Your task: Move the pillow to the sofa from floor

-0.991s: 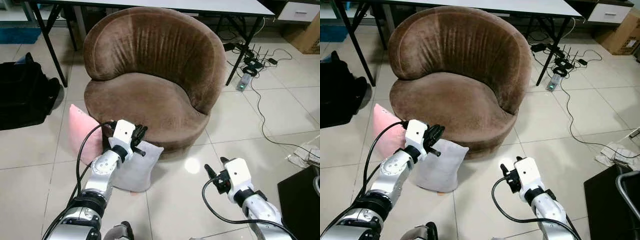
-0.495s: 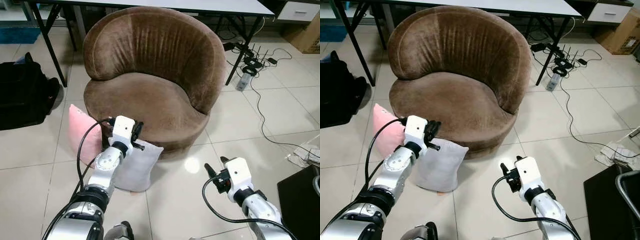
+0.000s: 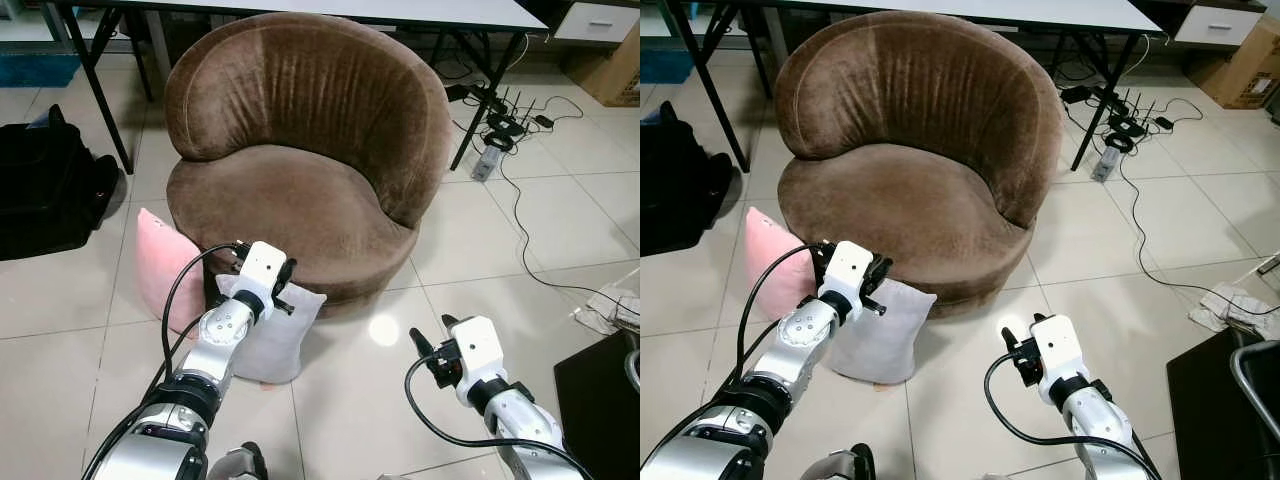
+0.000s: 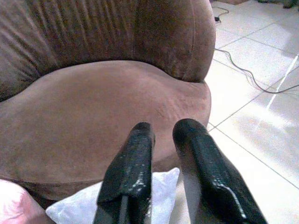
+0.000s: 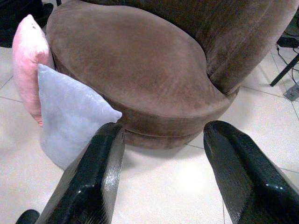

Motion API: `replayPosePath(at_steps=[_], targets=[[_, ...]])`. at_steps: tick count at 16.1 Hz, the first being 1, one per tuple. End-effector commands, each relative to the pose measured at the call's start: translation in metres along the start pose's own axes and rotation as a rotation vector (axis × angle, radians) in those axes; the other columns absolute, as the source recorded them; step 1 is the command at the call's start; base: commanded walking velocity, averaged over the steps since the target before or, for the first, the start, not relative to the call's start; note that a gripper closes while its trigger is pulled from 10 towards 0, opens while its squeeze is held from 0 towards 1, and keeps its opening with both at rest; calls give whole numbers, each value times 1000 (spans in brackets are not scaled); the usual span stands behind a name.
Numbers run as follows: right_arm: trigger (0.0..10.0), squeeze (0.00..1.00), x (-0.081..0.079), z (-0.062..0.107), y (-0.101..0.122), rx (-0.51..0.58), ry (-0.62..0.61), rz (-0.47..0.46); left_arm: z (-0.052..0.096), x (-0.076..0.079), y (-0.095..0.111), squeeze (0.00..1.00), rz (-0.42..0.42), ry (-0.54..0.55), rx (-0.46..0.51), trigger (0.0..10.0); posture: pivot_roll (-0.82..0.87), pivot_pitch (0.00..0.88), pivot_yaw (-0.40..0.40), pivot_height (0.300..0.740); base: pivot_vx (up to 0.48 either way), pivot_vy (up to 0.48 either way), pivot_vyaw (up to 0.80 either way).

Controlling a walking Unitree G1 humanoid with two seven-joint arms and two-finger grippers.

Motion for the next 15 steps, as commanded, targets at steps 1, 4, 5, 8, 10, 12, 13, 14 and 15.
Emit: replayPosePath(at_steps=[1,4,5,8,10,12,13,14,15], targets=[[10000,0,6,3,-6,-29,-24,-5,-3,2,9,1000,11,-1,33,10000,-199,101,-76,740,0,0,0],[10000,0,4,3,-7,-29,-23,-11,-4,3,-6,1000,64,-6,-71,10000,-199,107,-72,740,0,0,0],[10000,0,3,3,-9,-34,-23,-13,-4,8,-9,1000,56,-38,-93,10000,-199,108,-72,740,0,0,0],[10000,0,4,4,-10,-37,-26,-15,-4,11,-5,1000,55,-49,-66,10000,-197,111,-74,740,0,0,0],[10000,0,4,4,-10,-38,-24,-14,-4,14,-3,1000,20,-70,-63,10000,-195,112,-77,740,0,0,0],[10000,0,4,4,-10,-39,-23,-11,-5,13,-3,1000,39,-61,-66,10000,-194,112,-79,740,0,0,0],[10000,0,5,3,-10,-40,-23,-10,-4,14,-3,1000,37,-67,-71,10000,-193,110,-79,740,0,0,0],[10000,0,5,3,-11,-41,-23,-10,-4,15,-4,1000,31,-74,-71,10000,-193,110,-79,740,0,0,0],[10000,0,5,3,-11,-41,-24,-8,-3,20,-6,1000,13,-110,-84,10000,-192,106,-79,740,0,0,0]])
Point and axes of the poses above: a point about 5 cm out from each wrist's last joint towards the gripper, its own z axis pointing back from the gripper into the wrist, its own y axis along the axis of the wrist's last joint, x = y × z, the point moved 5 cm from there along -z, pointing out of the wrist towards the gripper, and after that the axes turned 5 degrees about -z, right-handed, at the moved point
